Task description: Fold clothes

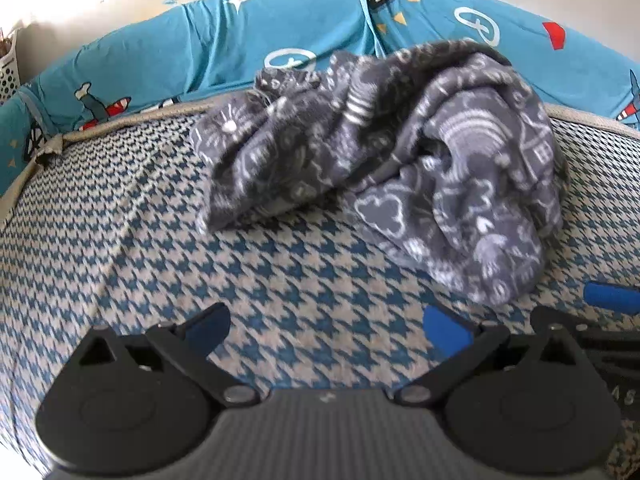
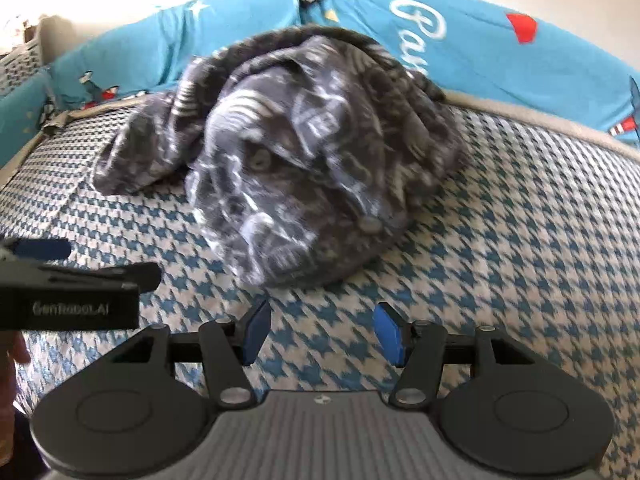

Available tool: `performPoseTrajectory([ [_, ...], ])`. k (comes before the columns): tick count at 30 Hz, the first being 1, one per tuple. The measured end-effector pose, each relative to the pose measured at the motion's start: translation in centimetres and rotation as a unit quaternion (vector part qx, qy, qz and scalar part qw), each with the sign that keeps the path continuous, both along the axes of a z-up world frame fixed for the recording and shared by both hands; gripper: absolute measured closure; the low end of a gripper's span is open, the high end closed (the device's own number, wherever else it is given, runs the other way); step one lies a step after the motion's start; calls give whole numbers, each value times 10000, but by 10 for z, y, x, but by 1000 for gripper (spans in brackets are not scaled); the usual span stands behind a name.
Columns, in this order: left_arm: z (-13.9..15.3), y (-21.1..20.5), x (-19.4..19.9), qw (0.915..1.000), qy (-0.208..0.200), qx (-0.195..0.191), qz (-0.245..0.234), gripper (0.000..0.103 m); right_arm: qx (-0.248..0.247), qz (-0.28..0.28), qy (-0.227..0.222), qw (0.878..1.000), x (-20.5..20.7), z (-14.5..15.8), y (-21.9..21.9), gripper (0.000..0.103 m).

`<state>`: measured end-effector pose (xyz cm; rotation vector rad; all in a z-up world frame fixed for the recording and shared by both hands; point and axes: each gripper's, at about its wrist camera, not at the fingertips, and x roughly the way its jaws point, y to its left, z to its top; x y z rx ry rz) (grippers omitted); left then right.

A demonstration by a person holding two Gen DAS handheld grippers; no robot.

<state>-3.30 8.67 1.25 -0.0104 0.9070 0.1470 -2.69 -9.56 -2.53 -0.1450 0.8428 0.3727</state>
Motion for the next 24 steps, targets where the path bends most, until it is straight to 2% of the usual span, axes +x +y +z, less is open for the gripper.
performPoseTrajectory([
  [3, 7, 10, 13, 10000, -1, -85, -45, 0, -58, 76, -221, 9997, 5, 0, 8, 47],
  [7, 17, 23, 32, 9996, -174, 204, -13, 0, 115, 138, -323, 9993, 14, -8, 17, 46],
  [9, 18, 33, 42, 9996, -185, 220, 65, 0, 119, 246, -272, 9993, 17, -13, 26, 46],
  [15, 9, 54, 63, 9997, 36, 0, 224, 0, -353, -5, -583, 9977, 25, -26, 51, 43],
  [18, 0, 68, 74, 9992, 174, 79, 343, 0, -150, -348, -642, 9972, 33, -25, 49, 55],
  [20, -5, 76, 79, 9986, 250, 160, 448, 0, 5, -553, -680, 9962, 38, -20, 43, 71],
  [22, -8, 84, 73, 9970, 302, 256, 670, 0, 274, -765, -817, 9933, 41, -10, 33, 79],
  [24, -9, 95, 75, 9952, 347, 181, 894, 0, 520, -997, -1060, 9880, 43, 3, 20, 82],
])
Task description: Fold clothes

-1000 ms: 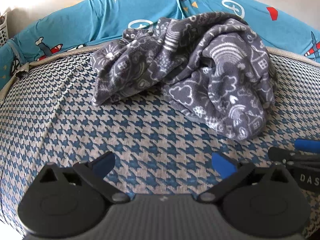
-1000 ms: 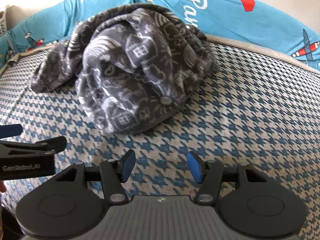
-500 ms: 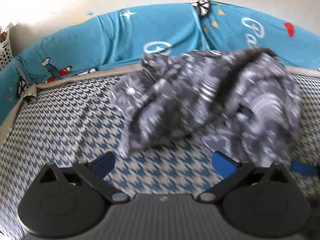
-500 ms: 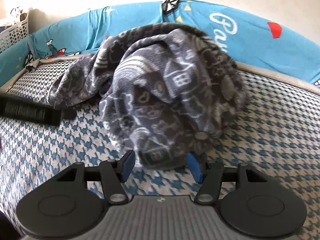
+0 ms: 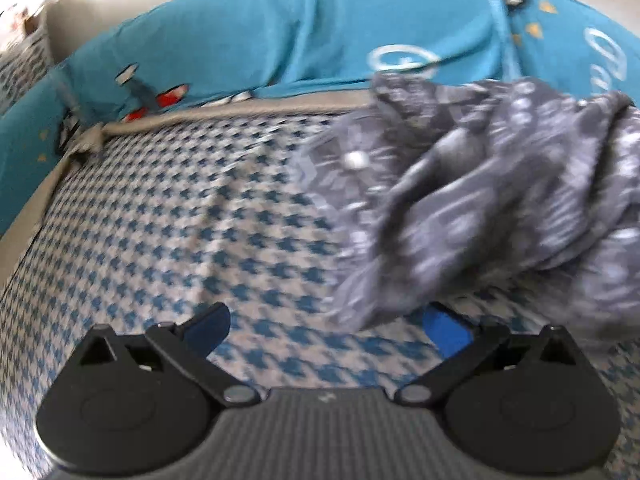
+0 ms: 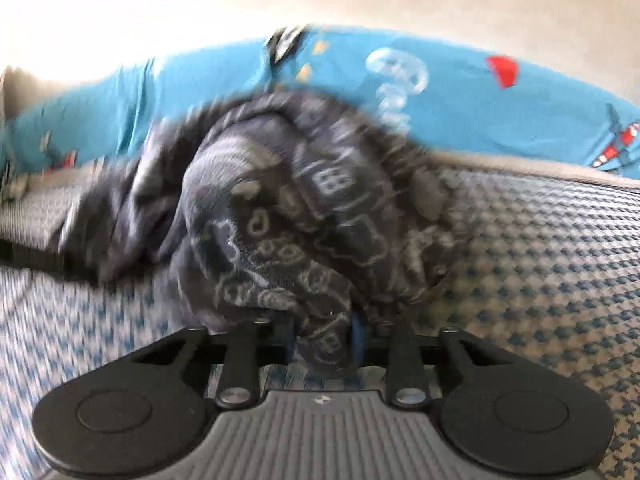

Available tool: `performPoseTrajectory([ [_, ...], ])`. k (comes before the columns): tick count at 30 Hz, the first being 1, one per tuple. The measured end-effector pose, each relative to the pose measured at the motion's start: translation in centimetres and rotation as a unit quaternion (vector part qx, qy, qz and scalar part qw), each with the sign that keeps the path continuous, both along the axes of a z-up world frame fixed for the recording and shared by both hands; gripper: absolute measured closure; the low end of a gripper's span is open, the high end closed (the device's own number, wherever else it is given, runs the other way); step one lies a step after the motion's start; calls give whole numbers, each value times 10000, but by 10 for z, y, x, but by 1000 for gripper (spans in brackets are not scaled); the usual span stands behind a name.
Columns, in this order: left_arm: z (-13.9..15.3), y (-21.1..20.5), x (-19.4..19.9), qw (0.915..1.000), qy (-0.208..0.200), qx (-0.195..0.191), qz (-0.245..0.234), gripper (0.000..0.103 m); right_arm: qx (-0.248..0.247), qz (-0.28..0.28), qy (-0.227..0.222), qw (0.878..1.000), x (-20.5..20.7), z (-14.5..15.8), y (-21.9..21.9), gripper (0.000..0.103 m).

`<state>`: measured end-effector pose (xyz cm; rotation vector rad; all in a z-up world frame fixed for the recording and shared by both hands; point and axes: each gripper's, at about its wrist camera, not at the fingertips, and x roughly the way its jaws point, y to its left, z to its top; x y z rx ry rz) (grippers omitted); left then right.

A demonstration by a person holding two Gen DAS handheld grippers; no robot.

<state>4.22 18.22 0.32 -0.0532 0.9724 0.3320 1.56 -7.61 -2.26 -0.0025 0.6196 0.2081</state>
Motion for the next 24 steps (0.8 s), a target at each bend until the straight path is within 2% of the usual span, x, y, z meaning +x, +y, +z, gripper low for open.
performPoseTrajectory([
  [4, -2, 18, -1, 9991, -11, -271, 319, 0, 324, -627, -467, 9964, 6, 24, -32, 83],
  [9, 1, 22, -3, 9982, -119, -453, 361, 0, 461, -1230, -392, 9906, 12, 37, -65, 83],
  [12, 5, 15, -5, 9985, -204, -448, 226, 0, 576, -1265, -166, 9902, 10, 37, -77, 79],
  [14, 7, 10, -5, 9984, -252, -490, 104, 0, 670, -1164, -10, 9909, 6, 34, -83, 67],
  [16, 8, 4, -6, 9981, -302, -528, -1, 0, 736, -1191, 16, 9902, -1, 32, -89, 62],
  [20, 10, -9, -5, 9974, -460, -534, -159, 0, 1052, -1052, 13, 9889, -11, 31, -106, 59],
  [24, 18, -24, -5, 9955, -803, -447, -249, 0, 1464, -925, 54, 9849, -12, 30, -119, 57],
])
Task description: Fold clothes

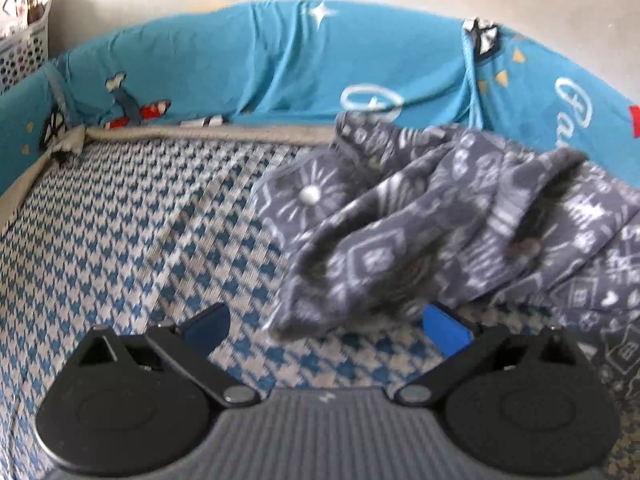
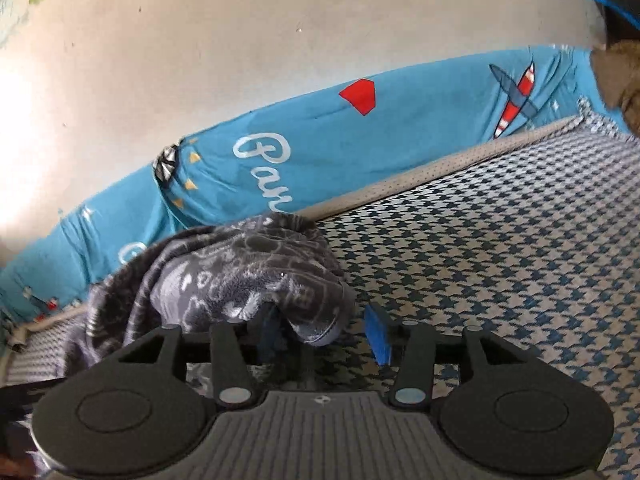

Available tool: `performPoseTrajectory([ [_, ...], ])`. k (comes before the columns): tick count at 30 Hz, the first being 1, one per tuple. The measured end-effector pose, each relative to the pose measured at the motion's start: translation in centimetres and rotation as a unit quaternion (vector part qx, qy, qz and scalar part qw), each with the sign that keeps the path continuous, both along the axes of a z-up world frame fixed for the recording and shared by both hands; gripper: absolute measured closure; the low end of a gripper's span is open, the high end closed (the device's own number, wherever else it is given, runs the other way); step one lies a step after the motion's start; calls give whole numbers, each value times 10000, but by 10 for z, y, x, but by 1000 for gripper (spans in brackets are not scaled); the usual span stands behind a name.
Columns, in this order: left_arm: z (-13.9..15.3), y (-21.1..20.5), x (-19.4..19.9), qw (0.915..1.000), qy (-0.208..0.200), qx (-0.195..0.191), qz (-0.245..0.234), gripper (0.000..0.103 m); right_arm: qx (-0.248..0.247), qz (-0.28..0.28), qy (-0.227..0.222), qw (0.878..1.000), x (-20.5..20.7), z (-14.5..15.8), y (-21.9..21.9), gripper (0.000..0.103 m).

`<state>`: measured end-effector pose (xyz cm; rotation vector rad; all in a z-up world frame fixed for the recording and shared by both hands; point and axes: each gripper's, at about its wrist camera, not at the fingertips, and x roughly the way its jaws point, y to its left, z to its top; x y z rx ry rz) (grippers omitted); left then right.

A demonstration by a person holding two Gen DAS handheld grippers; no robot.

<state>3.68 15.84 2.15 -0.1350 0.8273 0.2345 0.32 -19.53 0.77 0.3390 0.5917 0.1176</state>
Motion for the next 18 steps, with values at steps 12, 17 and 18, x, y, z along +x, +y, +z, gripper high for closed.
performPoseTrajectory([
  [12, -8, -4, 19, 9995, -137, -198, 223, 0, 483, 43, -185, 9987, 18, 20, -5, 49],
  [17, -20, 8, 28, 9984, 222, -52, 526, 0, 635, 224, 115, 9977, 47, 10, 9, 45],
  [18, -22, 11, 29, 9978, 275, -20, 602, 0, 650, 213, 131, 9976, 52, 8, 12, 44],
])
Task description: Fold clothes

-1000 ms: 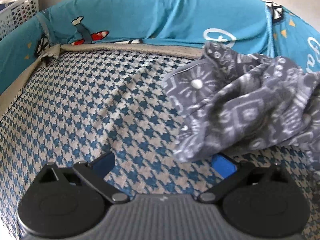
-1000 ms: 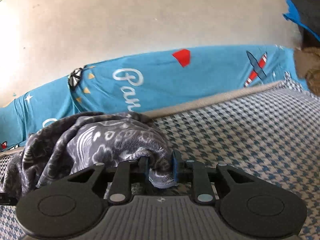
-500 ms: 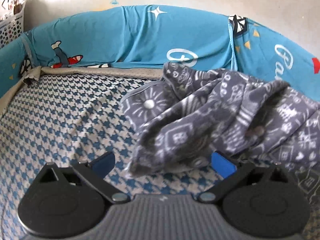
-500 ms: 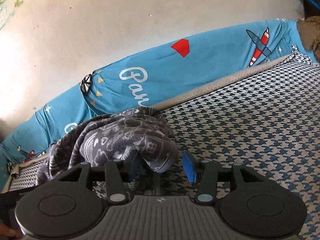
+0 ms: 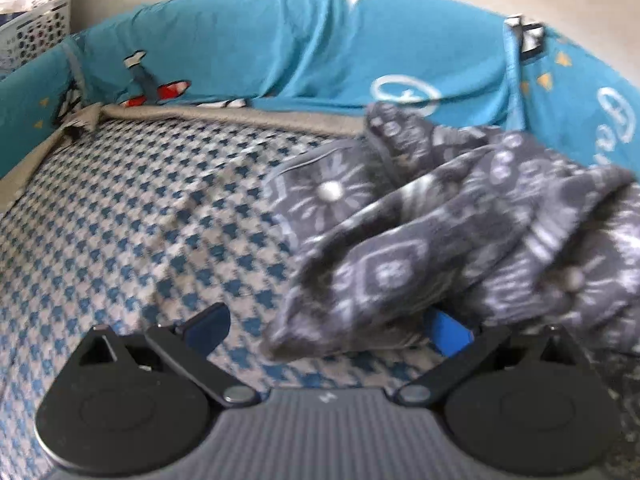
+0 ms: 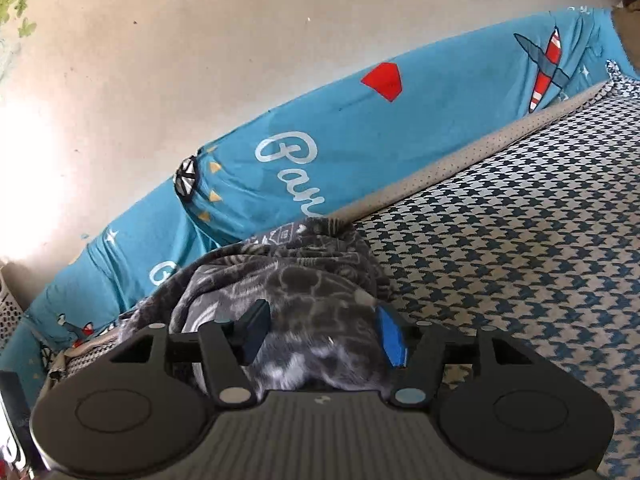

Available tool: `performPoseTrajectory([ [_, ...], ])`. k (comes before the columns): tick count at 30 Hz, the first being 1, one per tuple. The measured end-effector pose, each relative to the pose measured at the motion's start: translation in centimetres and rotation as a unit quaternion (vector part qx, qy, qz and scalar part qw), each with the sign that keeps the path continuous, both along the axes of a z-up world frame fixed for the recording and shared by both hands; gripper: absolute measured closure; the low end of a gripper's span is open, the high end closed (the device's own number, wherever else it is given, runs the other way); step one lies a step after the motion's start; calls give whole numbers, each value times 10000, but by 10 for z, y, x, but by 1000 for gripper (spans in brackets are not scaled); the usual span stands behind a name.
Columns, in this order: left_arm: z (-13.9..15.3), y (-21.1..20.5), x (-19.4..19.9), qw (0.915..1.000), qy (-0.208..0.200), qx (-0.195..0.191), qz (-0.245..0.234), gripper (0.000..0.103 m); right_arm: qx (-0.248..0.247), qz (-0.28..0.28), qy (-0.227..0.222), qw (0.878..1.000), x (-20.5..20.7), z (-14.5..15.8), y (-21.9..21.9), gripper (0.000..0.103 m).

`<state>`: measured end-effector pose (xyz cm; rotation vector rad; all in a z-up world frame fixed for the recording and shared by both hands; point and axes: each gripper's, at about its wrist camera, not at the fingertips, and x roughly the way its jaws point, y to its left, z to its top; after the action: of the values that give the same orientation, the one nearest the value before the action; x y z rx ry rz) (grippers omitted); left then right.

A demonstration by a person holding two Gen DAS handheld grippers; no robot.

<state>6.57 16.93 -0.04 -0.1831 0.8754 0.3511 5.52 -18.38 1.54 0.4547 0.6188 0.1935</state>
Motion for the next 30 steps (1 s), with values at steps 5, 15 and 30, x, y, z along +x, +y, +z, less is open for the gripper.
performPoseTrajectory([
  [5, -8, 17, 3, 9991, 170, -11, 386, 0, 241, -118, 539, 9982, 23, -20, 7, 40],
  [15, 2, 20, -7, 9987, 28, -124, 501, 0, -227, 893, 568, 9941, 2, -31, 38, 70],
  [30, 34, 15, -84, 9962, -709, -490, 86, 0, -1218, 3274, -728, 9342, -134, -12, 115, 96],
])
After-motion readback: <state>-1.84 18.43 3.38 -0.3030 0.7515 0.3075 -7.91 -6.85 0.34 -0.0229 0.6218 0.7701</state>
